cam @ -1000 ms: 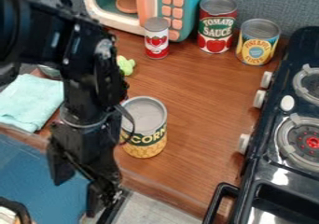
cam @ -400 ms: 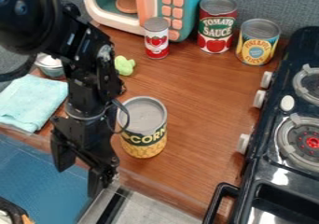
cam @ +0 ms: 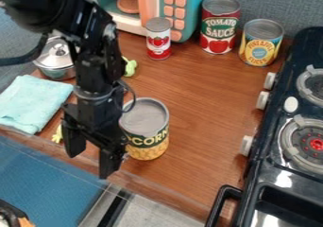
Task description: Push the can to the middle top side of the table
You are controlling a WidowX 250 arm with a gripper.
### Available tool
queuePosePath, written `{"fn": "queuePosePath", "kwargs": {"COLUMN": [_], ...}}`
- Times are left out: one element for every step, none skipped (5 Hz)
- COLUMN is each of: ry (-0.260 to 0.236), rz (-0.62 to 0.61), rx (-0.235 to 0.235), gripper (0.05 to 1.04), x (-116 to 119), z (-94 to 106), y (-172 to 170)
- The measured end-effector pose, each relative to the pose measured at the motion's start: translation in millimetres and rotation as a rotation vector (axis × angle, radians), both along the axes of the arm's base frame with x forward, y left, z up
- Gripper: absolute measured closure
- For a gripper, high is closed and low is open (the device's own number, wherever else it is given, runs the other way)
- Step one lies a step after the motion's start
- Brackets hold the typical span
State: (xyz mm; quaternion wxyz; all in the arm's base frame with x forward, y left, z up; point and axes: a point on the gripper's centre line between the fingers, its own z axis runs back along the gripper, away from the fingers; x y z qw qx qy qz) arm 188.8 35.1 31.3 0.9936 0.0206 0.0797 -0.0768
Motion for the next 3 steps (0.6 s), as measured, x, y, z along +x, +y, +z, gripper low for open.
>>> {"fn": "queuePosePath", "kwargs": {"ry": [0.011,0.001,-0.019], "rz": [0.009,-0.008,-0.033], "rx": [-0.073,-0.107,-0.102], "gripper": [0.084,0.084,0.084], "x": [9.4,14.9,18.1], "z": [14.6,25.3,21.8], "y": [-12.7,-25.7,-35.2]}}
